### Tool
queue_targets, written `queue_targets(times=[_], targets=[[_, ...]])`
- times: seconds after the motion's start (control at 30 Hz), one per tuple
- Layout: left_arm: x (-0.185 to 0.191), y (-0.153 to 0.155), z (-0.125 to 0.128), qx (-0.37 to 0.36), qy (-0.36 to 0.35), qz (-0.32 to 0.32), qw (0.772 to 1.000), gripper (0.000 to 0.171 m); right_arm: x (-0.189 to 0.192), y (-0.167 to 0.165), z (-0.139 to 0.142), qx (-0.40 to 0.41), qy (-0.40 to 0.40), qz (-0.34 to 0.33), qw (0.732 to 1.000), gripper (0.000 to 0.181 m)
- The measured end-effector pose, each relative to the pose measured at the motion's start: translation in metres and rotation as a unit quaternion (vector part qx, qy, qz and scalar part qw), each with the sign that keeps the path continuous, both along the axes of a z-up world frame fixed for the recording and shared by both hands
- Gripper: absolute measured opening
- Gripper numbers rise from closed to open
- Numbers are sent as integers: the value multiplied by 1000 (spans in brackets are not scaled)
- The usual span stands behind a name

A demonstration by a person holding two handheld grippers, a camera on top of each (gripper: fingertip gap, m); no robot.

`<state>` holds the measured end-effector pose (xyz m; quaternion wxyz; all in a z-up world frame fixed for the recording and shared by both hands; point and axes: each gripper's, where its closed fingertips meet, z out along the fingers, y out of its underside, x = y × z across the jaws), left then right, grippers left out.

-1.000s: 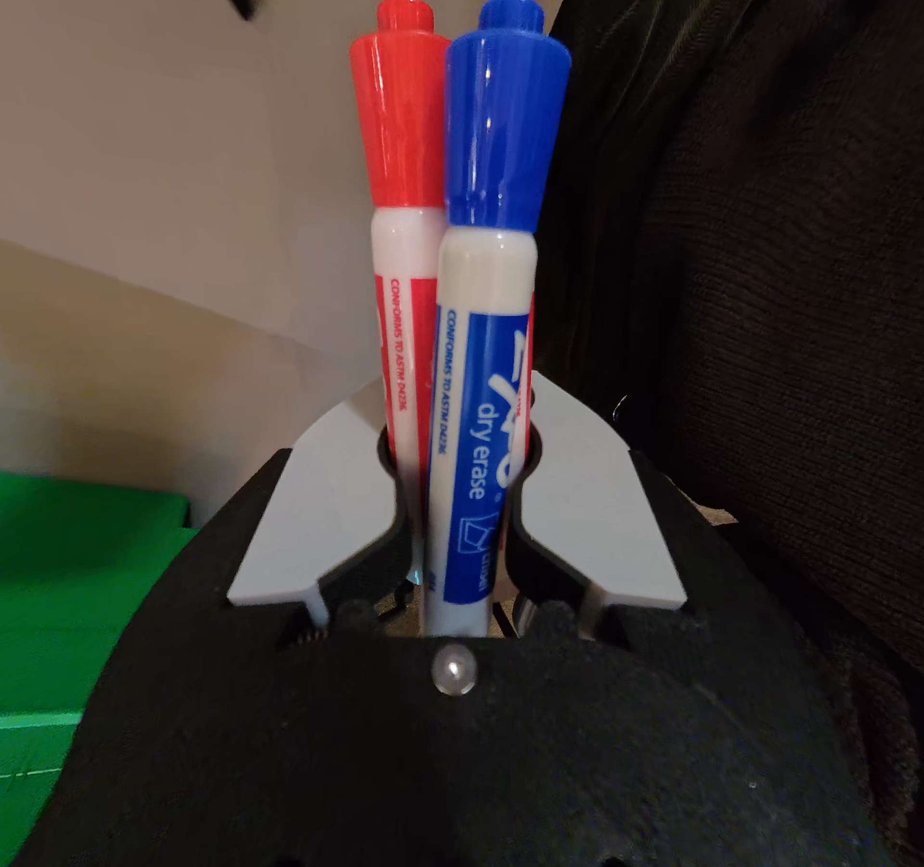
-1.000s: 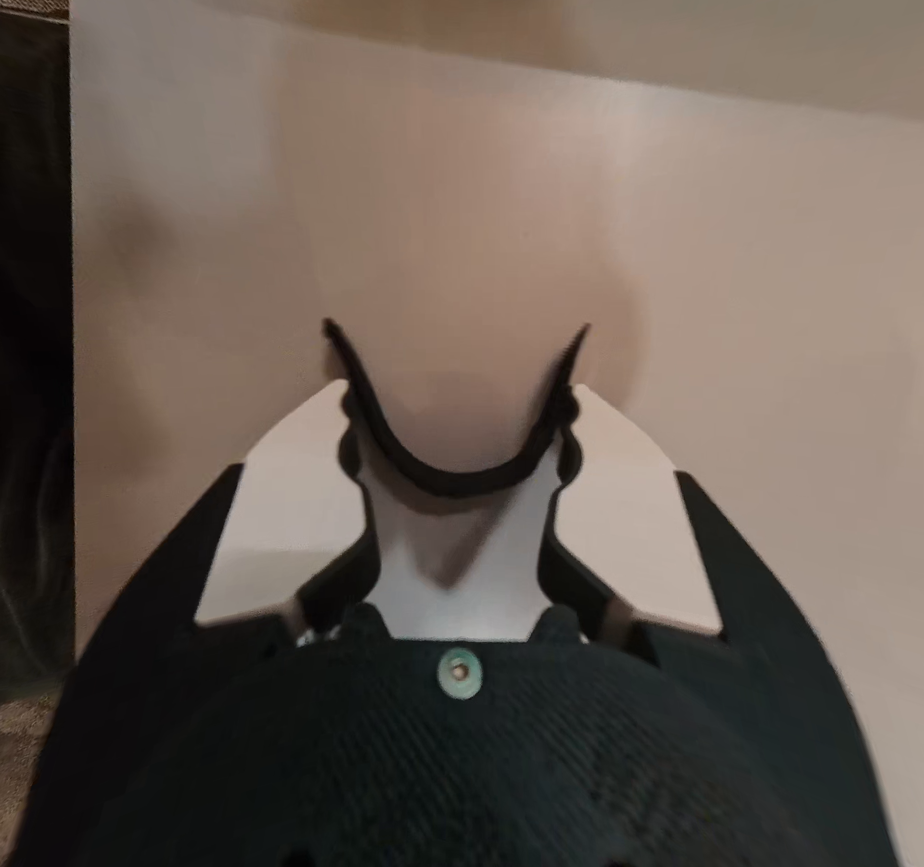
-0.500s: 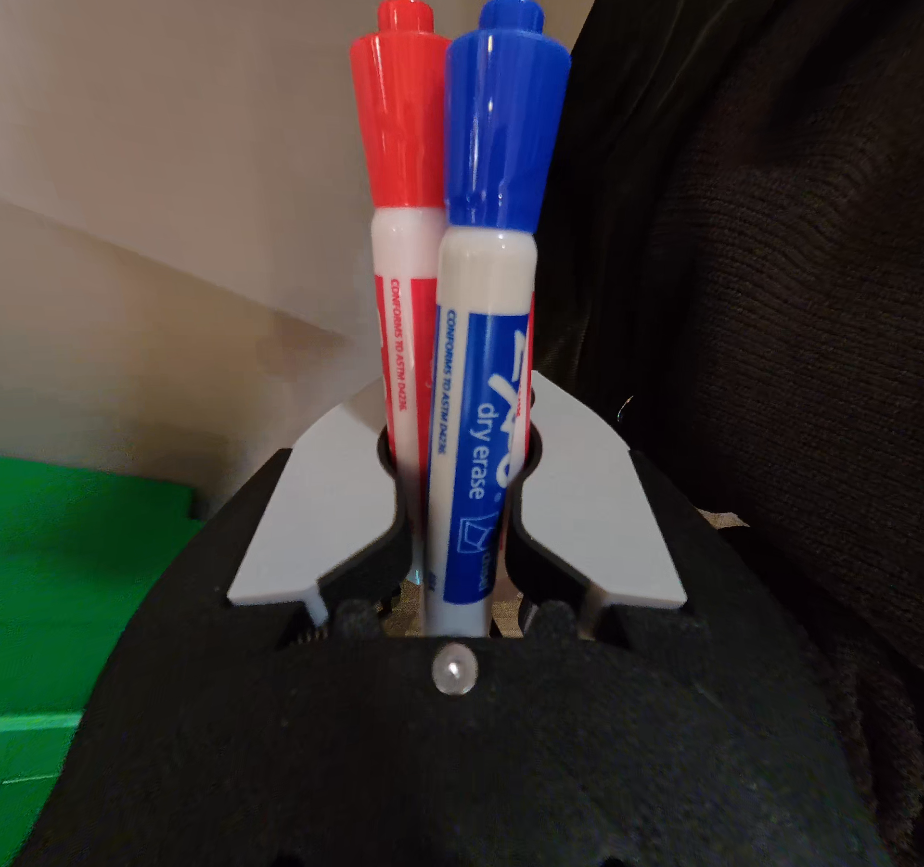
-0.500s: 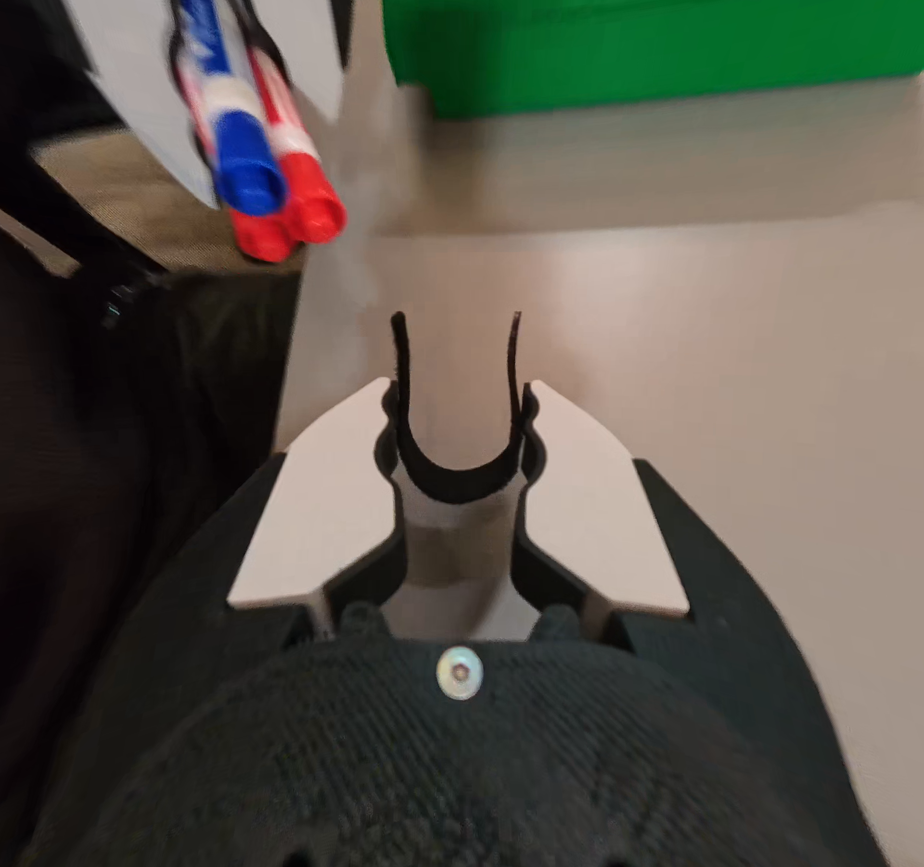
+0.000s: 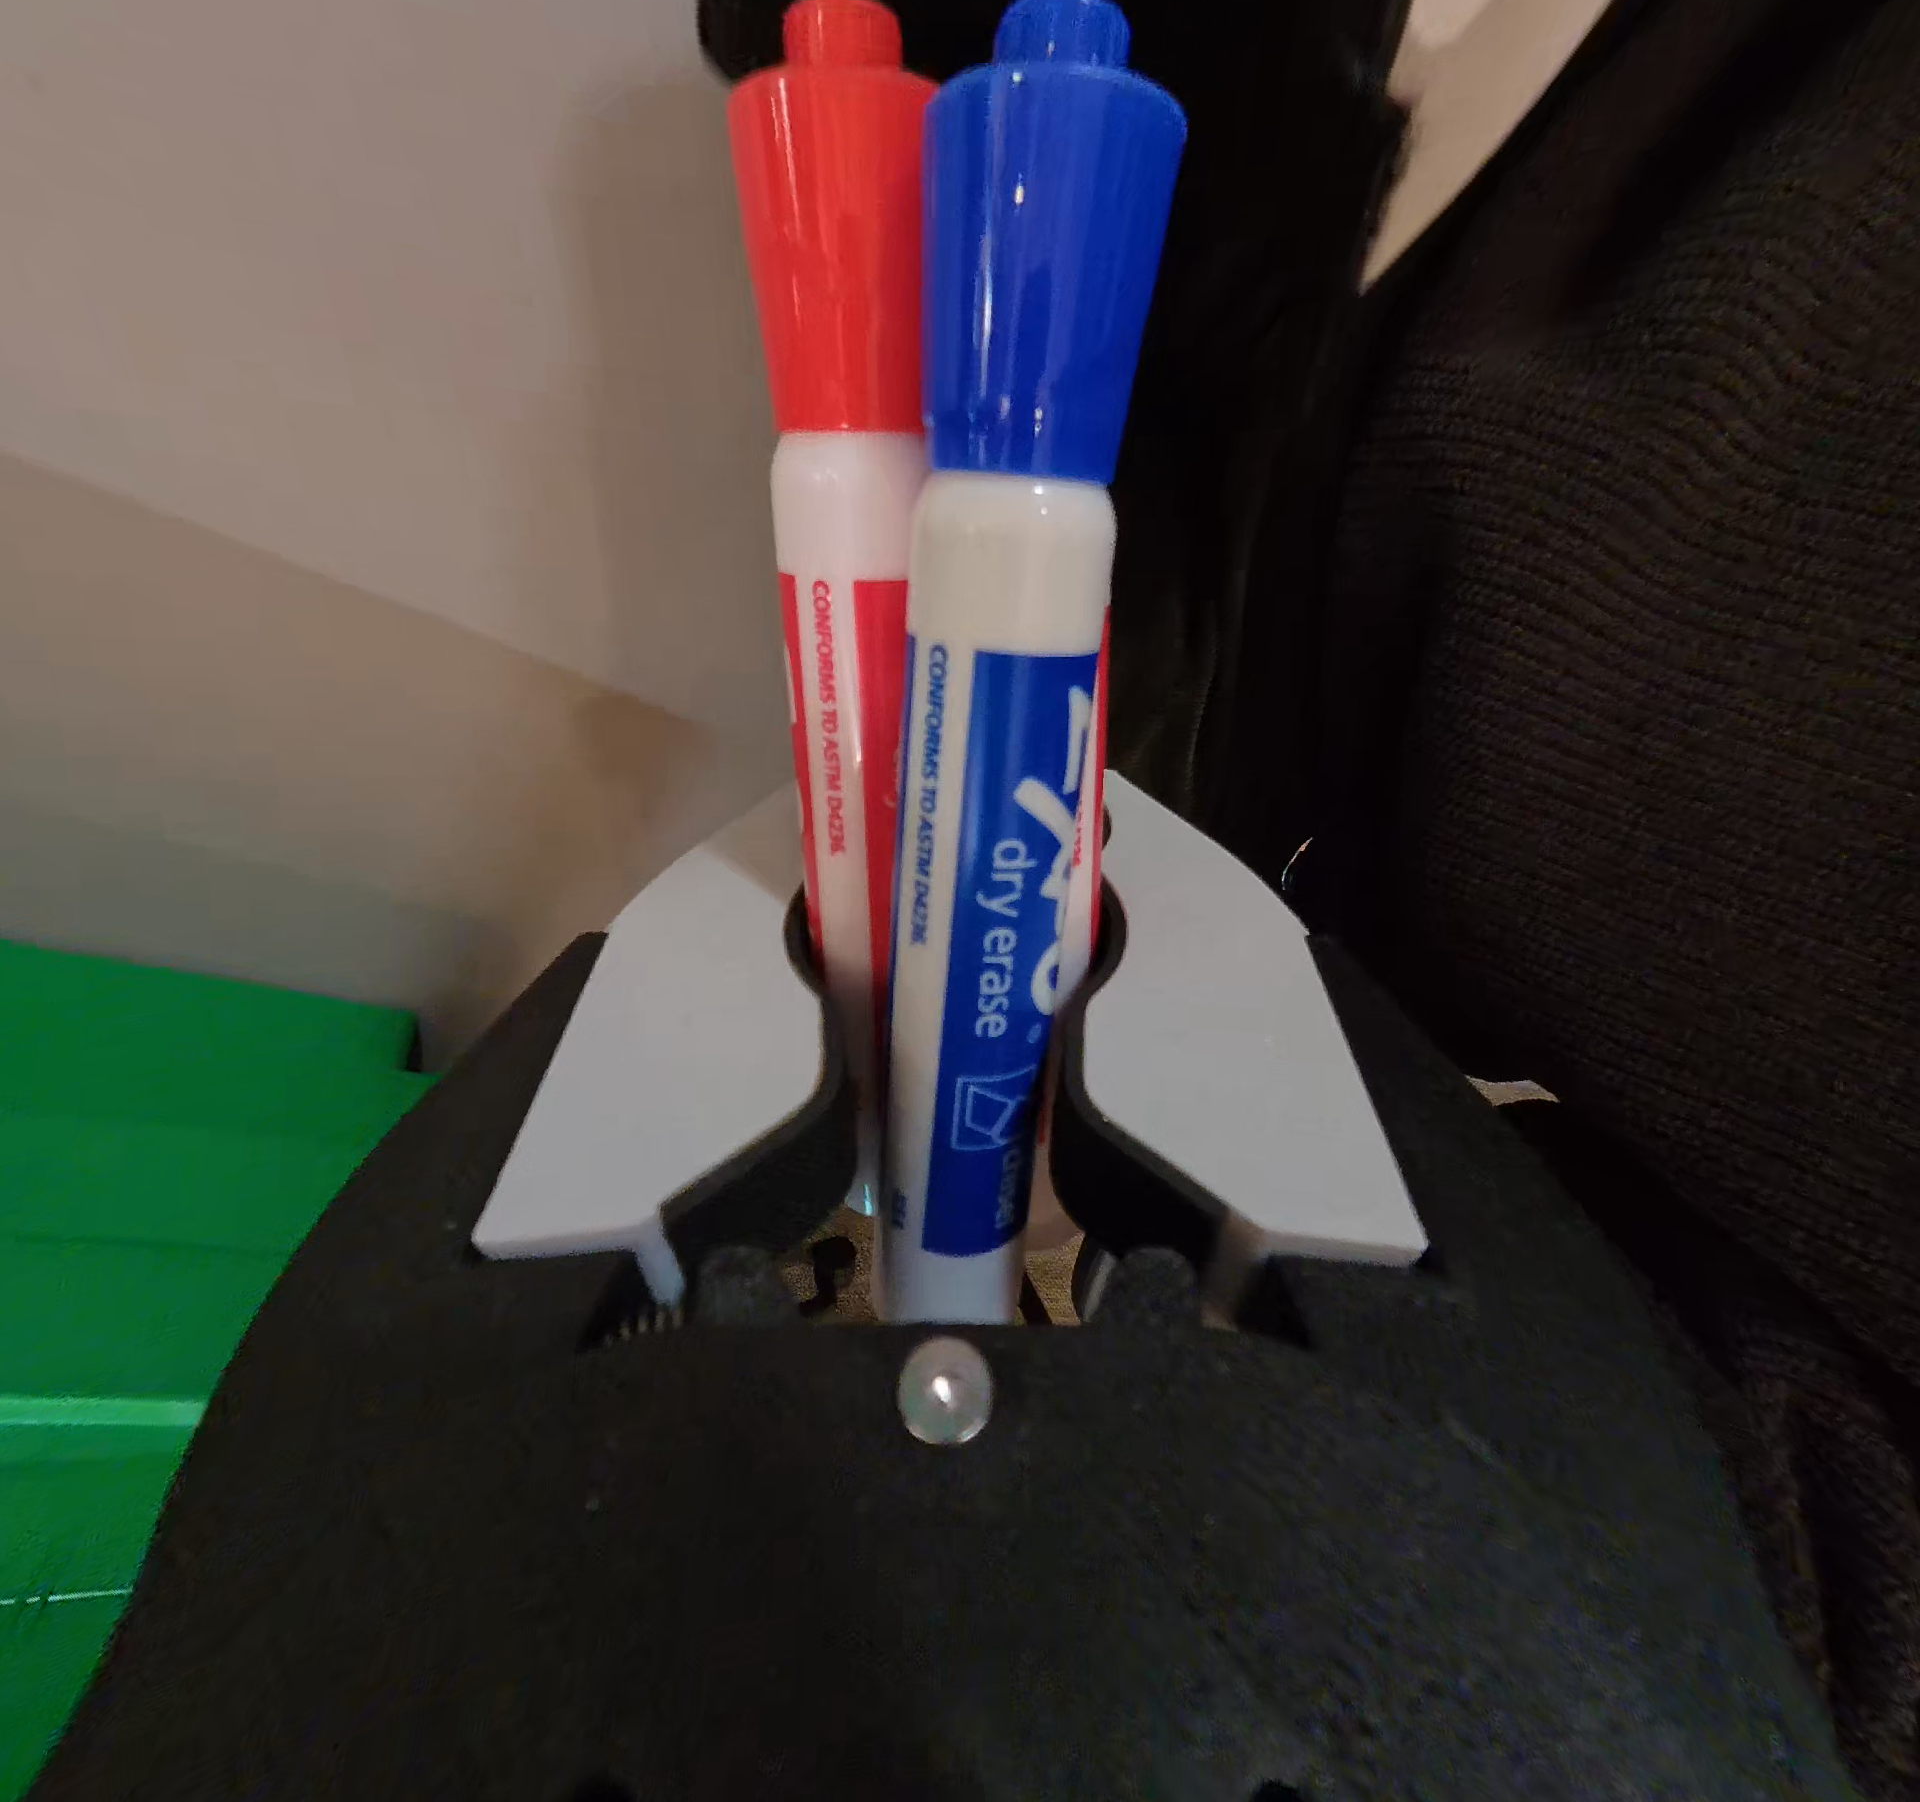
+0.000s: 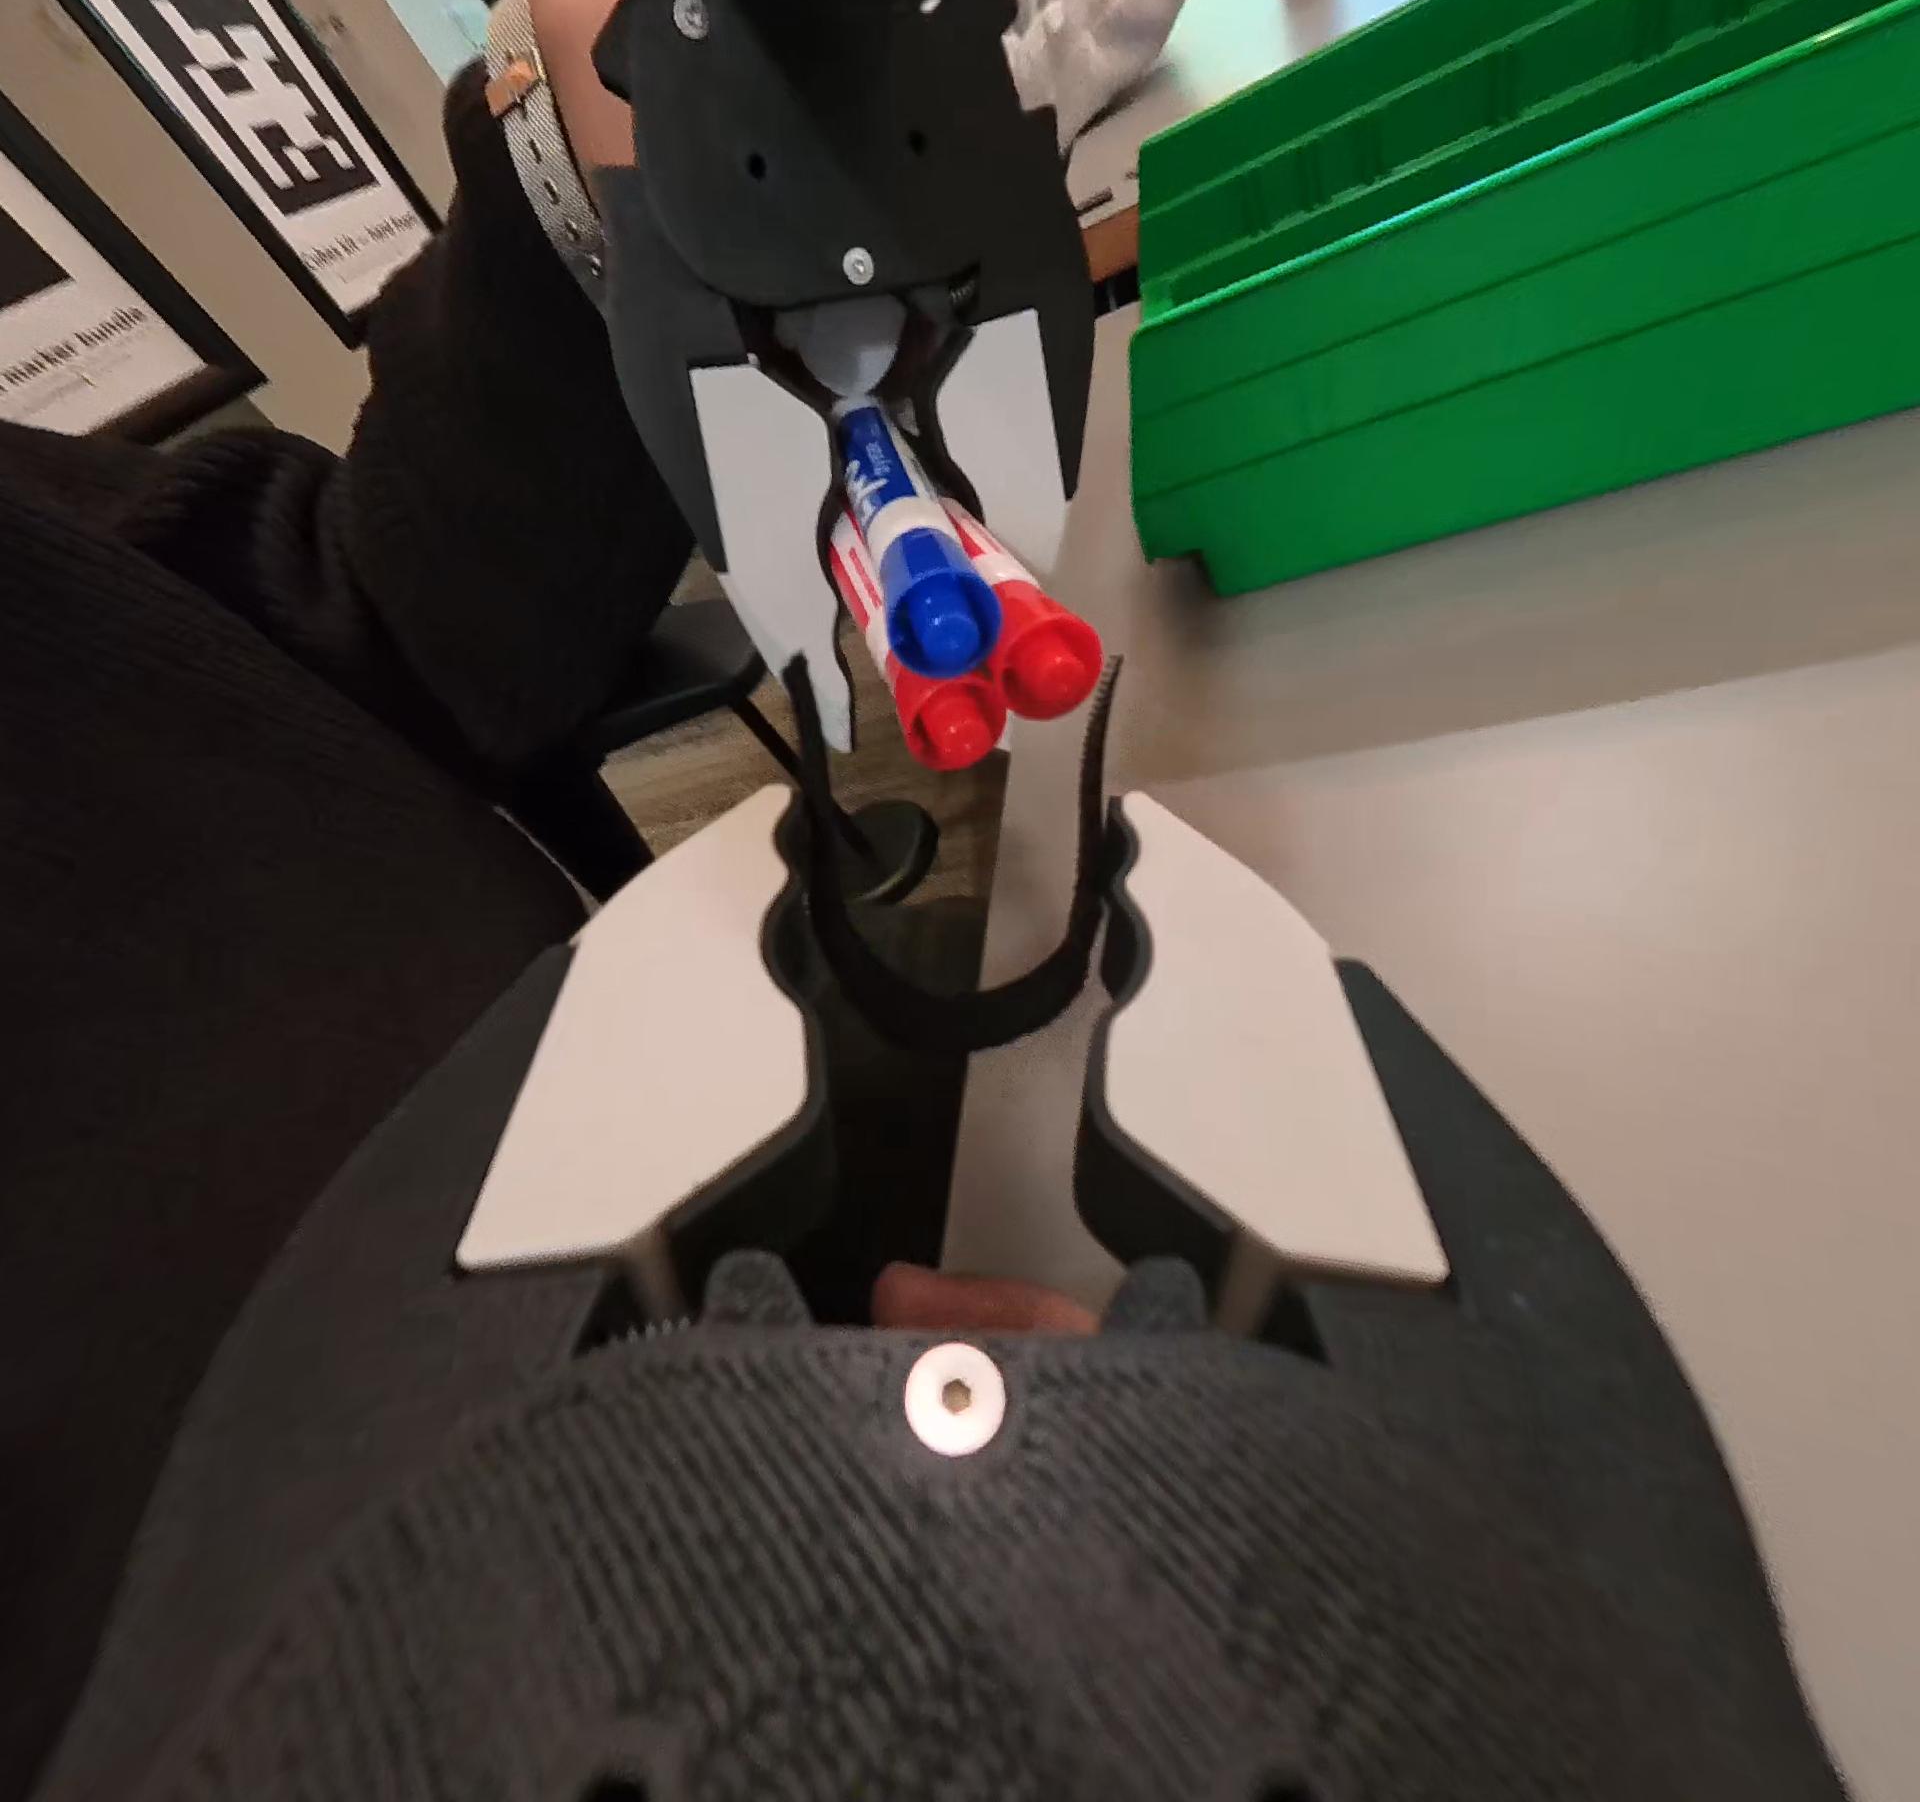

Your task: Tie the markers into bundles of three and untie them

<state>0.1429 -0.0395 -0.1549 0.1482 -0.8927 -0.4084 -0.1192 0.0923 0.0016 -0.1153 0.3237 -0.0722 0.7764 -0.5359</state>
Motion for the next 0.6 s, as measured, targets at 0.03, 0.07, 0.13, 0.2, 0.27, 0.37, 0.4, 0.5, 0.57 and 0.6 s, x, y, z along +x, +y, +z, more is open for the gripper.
queue_targets(times=[0.03, 0.07, 0.13, 0.2, 0.27, 0.37, 0.4, 0.5, 0.57, 0.6], targets=[[0, 1, 0, 1, 1, -3, 1000, 44, 4, -2, 1, -1, -7, 2, 1000, 55], [1, 2, 1, 2, 2, -5, 1000, 44, 7, -4, 2, -3, -11, 3, 1000, 55], [1, 4, 2, 5, 3, -10, 1000, 44, 13, -9, 4, -9, -18, 4, 1000, 55], [1, 7, 2, 9, 5, -15, 1000, 44, 18, -14, 7, -15, -26, 4, 1000, 55], [2, 9, 2, 11, 4, -21, 1000, 43, 20, -17, 10, -21, -31, 1, 999, 52], [2, 11, 0, 7, 1, -26, 1000, 44, 19, -20, 15, -28, -41, -4, 999, 47], [2, 12, 0, 7, 1, -26, 1000, 44, 18, -21, 16, -29, -46, -5, 999, 47], [2, 14, -2, 7, -2, -31, 999, 43, 16, -21, 16, -28, -54, -7, 998, 45], [3, 16, -4, 4, -6, -36, 999, 43, 17, -21, 14, -24, -49, -7, 998, 45], [3, 17, -6, 2, -9, -37, 999, 43, 17, -21, 14, -22, -48, -7, 999, 46]])
